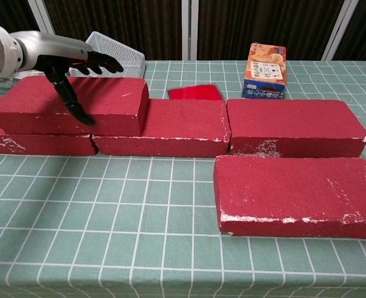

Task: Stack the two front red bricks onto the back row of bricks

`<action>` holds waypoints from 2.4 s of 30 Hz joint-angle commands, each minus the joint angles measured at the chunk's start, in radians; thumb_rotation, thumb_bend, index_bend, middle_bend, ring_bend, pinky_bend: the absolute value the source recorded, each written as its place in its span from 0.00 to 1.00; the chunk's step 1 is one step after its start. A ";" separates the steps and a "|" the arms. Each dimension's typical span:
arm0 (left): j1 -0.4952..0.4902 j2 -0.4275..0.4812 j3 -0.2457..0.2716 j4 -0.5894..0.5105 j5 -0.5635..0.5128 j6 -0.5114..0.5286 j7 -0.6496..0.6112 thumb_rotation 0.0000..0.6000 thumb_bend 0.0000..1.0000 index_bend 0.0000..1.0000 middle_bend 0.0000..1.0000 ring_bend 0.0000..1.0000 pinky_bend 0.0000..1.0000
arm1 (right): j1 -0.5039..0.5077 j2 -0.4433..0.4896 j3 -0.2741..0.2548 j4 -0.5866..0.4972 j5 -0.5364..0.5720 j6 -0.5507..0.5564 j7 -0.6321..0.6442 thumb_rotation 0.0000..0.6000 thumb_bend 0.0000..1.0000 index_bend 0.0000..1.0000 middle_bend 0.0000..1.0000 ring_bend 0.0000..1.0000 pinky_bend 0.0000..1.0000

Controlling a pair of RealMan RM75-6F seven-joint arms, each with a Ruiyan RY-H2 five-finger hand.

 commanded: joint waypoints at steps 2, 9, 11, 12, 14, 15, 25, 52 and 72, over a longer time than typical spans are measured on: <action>0.024 0.080 0.000 -0.089 0.030 0.055 0.006 1.00 0.06 0.03 0.00 0.00 0.00 | 0.002 0.016 -0.002 -0.021 -0.014 0.004 -0.014 1.00 0.00 0.00 0.00 0.00 0.00; 0.222 0.295 0.071 -0.319 0.279 0.328 -0.026 1.00 0.06 0.03 0.00 0.00 0.00 | 0.019 0.121 -0.031 -0.159 -0.116 0.002 -0.037 1.00 0.00 0.00 0.00 0.00 0.00; 0.316 0.336 0.116 -0.346 0.421 0.424 -0.058 1.00 0.06 0.03 0.00 0.00 0.00 | 0.029 0.149 -0.044 -0.213 -0.156 -0.010 -0.073 1.00 0.00 0.00 0.00 0.00 0.00; 0.357 0.349 0.141 -0.348 0.479 0.464 -0.067 1.00 0.06 0.03 0.00 0.00 0.00 | 0.034 0.160 -0.052 -0.238 -0.174 -0.021 -0.087 1.00 0.00 0.00 0.00 0.00 0.00; 0.436 0.364 0.189 -0.338 0.588 0.538 -0.082 1.00 0.06 0.03 0.00 0.00 0.00 | 0.048 0.176 -0.070 -0.284 -0.210 -0.050 -0.115 1.00 0.00 0.00 0.00 0.00 0.00; 0.486 0.366 0.218 -0.322 0.646 0.579 -0.095 1.00 0.06 0.03 0.00 0.00 0.00 | 0.058 0.182 -0.082 -0.310 -0.231 -0.076 -0.135 1.00 0.00 0.00 0.00 0.00 0.00; 0.733 0.301 0.298 -0.131 0.841 0.734 -0.235 1.00 0.06 0.03 0.00 0.00 0.00 | 0.157 0.119 -0.118 -0.394 -0.174 -0.348 -0.323 1.00 0.00 0.00 0.00 0.00 0.00; 0.880 0.243 0.260 0.025 0.981 0.686 -0.372 1.00 0.04 0.03 0.00 0.00 0.00 | 0.350 -0.160 -0.058 -0.371 0.187 -0.599 -0.608 1.00 0.00 0.00 0.00 0.00 0.00; 0.914 0.261 0.214 0.049 0.989 0.645 -0.457 1.00 0.04 0.03 0.00 0.00 0.00 | 0.413 -0.236 -0.064 -0.315 0.288 -0.611 -0.589 1.00 0.00 0.00 0.01 0.00 0.00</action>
